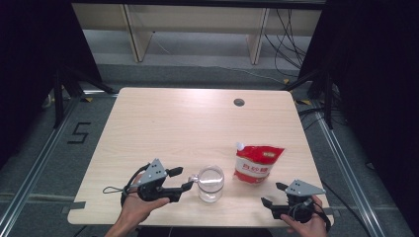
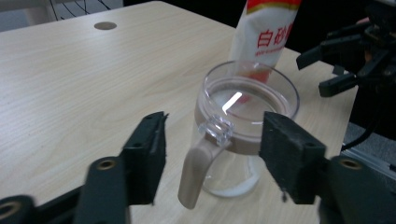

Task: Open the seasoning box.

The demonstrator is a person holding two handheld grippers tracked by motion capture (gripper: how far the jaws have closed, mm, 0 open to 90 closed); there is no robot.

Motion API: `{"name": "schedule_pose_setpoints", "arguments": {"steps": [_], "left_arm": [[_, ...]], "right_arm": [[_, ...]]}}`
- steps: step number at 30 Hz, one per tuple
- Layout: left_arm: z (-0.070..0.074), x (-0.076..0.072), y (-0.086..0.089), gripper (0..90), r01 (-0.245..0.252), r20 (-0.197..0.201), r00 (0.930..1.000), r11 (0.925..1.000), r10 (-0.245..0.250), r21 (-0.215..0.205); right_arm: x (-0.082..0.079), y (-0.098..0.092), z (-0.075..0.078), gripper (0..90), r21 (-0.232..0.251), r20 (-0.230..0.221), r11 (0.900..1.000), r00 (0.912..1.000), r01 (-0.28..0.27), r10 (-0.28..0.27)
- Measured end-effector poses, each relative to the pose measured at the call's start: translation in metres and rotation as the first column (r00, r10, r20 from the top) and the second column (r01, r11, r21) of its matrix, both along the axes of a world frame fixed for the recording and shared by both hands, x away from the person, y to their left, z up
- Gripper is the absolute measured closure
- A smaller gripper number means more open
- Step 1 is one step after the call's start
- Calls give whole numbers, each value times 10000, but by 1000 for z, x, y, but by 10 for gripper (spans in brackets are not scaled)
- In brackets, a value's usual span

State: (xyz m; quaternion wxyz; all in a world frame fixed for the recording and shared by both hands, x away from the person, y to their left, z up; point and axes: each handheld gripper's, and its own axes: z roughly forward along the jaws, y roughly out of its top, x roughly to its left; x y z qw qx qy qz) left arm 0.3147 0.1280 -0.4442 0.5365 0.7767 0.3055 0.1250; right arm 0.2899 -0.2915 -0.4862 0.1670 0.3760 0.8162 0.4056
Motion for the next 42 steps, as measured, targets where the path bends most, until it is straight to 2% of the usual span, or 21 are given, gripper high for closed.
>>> {"name": "schedule_pose_setpoints", "arguments": {"steps": [2,3,4,5,7,8,14,15,16,17,19,20,21,23,24,28,35,37,38,41,42], "left_arm": [[0,0,0,502,-40,7,10000,9999,40,-118],[1,1,0,502,-19,140,9999,10000,20,-75],[1,1,-1,564,-26,88,10000,9995,28,-314],[4,2,-2,647,66,227,9997,9998,-62,-161],[3,2,-4,715,151,127,9998,9995,-147,-264],[3,4,-6,758,406,373,9985,9992,-404,-44],[3,7,-12,871,339,465,9983,9993,-345,125],[3,8,-14,879,358,361,9987,9992,-364,157],[3,10,-14,885,482,514,9974,9982,-501,358],[2,10,-15,889,419,469,9980,9985,-435,354],[1,10,-16,891,433,412,9981,9985,-448,349],[0,10,-16,891,457,418,9980,9982,-473,384],[0,10,-17,892,401,408,9983,9981,-420,473],[-1,11,-18,893,547,451,9974,9973,-569,489],[-1,10,-18,893,436,547,9974,9961,-479,770],[-3,9,-19,893,455,448,9978,9972,-482,590],[-4,10,-18,893,499,554,9970,9969,-533,604],[-4,10,-17,893,521,561,9969,9970,-553,567],[-4,10,-17,893,532,611,9965,9969,-568,582],[-5,10,-17,893,501,580,9969,9973,-533,542],[-5,10,-17,893,516,565,9969,9973,-545,523]], "right_arm": [[0,2,0,232,18,41,9999,9999,-162,162],[0,2,0,232,18,41,9999,9999,-162,162],[0,2,1,234,-48,143,9999,9998,-109,110],[-1,5,1,239,44,-23,9999,9999,-100,101],[-1,6,1,240,5,-1,9998,9998,-180,180],[-2,9,2,245,31,-92,9999,9998,-169,170],[-1,11,3,277,-49,336,9990,9985,-442,444],[-3,12,4,277,95,128,9991,9991,-403,401],[-2,12,4,277,104,223,9987,9985,-495,493],[-1,13,4,277,106,310,9978,9974,-659,655],[-4,15,6,277,182,207,9991,9991,-382,379],[-2,15,5,277,76,510,9984,9972,-557,552],[-3,19,6,278,116,385,9979,9973,-631,626],[-4,20,6,278,95,499,9979,9967,-647,642],[-4,23,6,278,55,479,9968,9957,-796,792],[-5,26,6,284,5,542,9957,9942,-927,925],[-6,32,6,296,70,645,9940,9920,-1096,1089],[-6,34,7,339,171,659,9916,9897,-1285,1271],[-6,36,9,364,284,894,9899,9867,-1391,1360],[-8,41,9,397,464,673,9887,9879,-1427,1395],[-6,44,10,421,448,824,9841,9824,-1718,1678]]}}
